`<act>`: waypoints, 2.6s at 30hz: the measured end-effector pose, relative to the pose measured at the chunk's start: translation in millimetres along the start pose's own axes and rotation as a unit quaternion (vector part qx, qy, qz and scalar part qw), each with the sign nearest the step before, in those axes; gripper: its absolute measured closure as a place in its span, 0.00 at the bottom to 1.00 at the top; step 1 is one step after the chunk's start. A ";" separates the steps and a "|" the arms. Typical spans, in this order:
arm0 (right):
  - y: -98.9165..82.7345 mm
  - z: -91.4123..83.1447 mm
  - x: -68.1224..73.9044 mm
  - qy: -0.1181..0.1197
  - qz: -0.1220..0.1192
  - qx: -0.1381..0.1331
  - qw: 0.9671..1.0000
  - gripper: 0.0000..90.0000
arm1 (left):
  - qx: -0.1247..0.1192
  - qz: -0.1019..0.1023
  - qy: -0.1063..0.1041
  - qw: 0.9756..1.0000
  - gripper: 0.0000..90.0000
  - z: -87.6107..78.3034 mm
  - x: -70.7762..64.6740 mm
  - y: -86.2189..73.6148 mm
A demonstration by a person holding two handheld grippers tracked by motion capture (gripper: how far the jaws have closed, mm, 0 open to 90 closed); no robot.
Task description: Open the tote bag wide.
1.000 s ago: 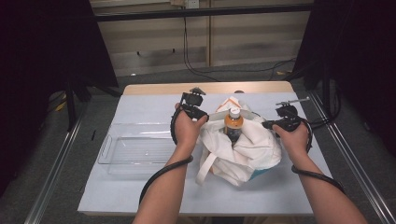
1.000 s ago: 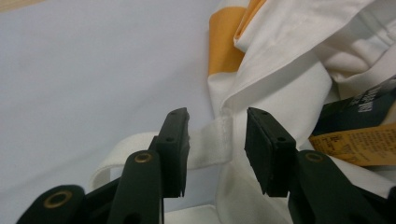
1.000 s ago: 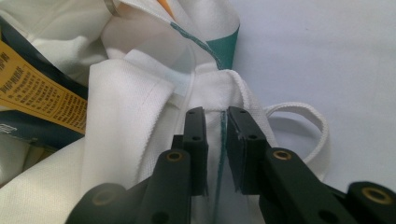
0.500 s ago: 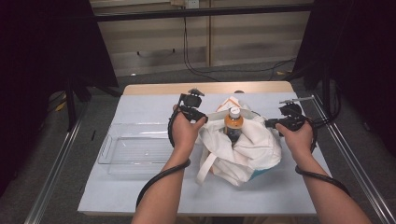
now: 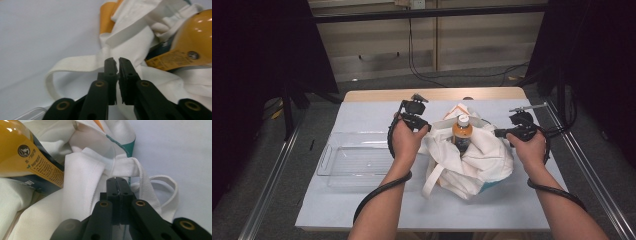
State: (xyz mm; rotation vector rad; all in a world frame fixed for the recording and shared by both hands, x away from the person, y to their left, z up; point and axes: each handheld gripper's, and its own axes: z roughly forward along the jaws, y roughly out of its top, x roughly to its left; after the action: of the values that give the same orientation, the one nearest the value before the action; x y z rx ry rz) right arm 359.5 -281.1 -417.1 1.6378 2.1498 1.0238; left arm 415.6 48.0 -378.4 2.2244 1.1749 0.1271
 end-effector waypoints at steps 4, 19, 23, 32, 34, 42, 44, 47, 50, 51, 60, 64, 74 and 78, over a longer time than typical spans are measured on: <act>-1.5 1.9 0.4 0.001 0.002 0.002 1.000 1.00 | -0.001 -0.007 -0.031 0.999 0.98 0.6 -4.1 -2.4; -1.4 -10.7 2.4 0.003 -0.002 -0.008 1.000 1.00 | -0.004 -0.003 -0.052 0.999 1.00 8.4 -16.9 -13.6; -0.9 -14.1 4.0 0.010 0.001 -0.014 1.000 1.00 | -0.011 -0.002 -0.064 0.998 1.00 8.8 -22.5 -15.4; -3.4 -14.1 8.4 0.011 -0.003 -0.015 1.000 1.00 | -0.006 -0.005 -0.065 0.998 1.00 17.6 -24.4 -24.4; -4.2 -13.8 8.1 0.009 -0.004 -0.014 1.000 1.00 | 0.001 0.000 -0.061 0.998 1.00 19.7 -23.3 -25.7; -13.0 -4.9 3.9 0.008 0.006 -0.005 1.000 1.00 | 0.019 0.000 -0.053 0.998 1.00 32.5 -20.4 -30.9; -14.5 -3.3 3.0 0.007 0.005 -0.006 1.000 1.00 | 0.026 0.009 -0.048 0.998 1.00 35.3 -19.8 -31.5; -16.4 -0.2 1.6 0.008 0.005 -0.003 1.000 1.00 | 0.032 0.002 -0.042 0.999 1.00 40.7 -19.8 -33.8; -18.9 3.0 0.6 0.009 0.008 -0.001 1.000 1.00 | 0.034 -0.003 -0.043 0.999 1.00 44.1 -18.6 -36.2; -19.8 4.2 0.5 0.009 0.008 0.000 1.000 1.00 | 0.038 0.002 -0.042 0.998 1.00 44.1 -17.7 -36.4; -30.7 15.3 -2.9 0.010 0.017 0.006 1.000 1.00 | 0.044 0.001 -0.035 0.998 1.00 50.8 -15.2 -41.0; -33.9 19.3 -3.8 0.011 0.017 0.009 1.000 1.00 | 0.039 0.007 -0.027 0.999 1.00 52.7 -16.0 -43.6; -42.6 29.8 -3.3 0.008 0.009 0.019 1.000 1.00 | 0.047 0.008 -0.023 0.999 1.00 56.7 -13.2 -48.7; -44.3 30.5 -3.4 0.007 0.007 0.018 1.000 1.00 | 0.039 0.006 -0.027 0.999 1.00 57.0 -12.7 -49.7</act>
State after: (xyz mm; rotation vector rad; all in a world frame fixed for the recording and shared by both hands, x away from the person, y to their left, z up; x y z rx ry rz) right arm 345.5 -278.1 -469.0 1.6691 2.1796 1.0093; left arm 392.4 32.0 -449.8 2.2874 1.1556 0.0269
